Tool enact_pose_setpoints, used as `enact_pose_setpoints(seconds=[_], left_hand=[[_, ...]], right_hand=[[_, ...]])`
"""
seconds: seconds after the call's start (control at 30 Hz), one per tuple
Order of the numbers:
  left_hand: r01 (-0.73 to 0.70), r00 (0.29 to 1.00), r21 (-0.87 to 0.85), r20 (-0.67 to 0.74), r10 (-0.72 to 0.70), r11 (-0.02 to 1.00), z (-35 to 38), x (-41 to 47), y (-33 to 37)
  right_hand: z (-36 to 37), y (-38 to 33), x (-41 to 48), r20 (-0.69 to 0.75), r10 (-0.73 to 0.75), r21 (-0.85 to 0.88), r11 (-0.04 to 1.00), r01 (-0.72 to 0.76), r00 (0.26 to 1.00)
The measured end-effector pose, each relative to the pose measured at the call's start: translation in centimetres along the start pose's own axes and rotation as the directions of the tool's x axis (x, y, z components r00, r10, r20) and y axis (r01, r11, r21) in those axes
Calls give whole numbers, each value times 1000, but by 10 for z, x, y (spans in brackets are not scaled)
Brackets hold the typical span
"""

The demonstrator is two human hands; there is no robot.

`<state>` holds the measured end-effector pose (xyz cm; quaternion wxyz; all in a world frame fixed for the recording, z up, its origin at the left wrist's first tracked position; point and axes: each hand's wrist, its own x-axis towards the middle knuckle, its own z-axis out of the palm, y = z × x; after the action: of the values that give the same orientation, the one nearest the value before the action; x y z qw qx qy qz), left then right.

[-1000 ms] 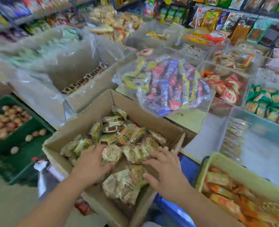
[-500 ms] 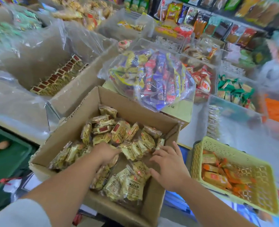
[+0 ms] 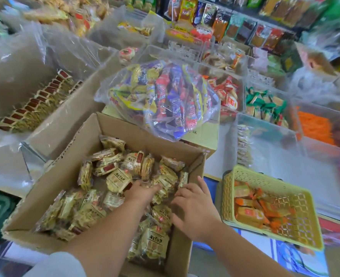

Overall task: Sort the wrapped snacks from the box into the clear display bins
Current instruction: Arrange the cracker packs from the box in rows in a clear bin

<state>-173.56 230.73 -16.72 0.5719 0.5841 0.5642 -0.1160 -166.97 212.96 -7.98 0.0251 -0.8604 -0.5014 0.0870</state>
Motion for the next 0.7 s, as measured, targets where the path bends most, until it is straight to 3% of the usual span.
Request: enact_pose_setpoints(seconds=[0.17,0.33,0.5,0.7], left_hand=[[-2,999,63,-51,5,998,10,8,8],[45,999,35,7,-45,998,10,12,15],[-20,990,259,140,-17,966,1,13,17],[-128,985,440,158,64,889,11,2,19]], right_hand=[[3,1,0,-12,9,14,1000,-9,1000],[2,1,0,-13,11,4,1000,-11,1000],[-2,0,0,-3,-1,-3,1000,1,1000],[-2,1,-1,22,-5,-28,1000,5,1000]])
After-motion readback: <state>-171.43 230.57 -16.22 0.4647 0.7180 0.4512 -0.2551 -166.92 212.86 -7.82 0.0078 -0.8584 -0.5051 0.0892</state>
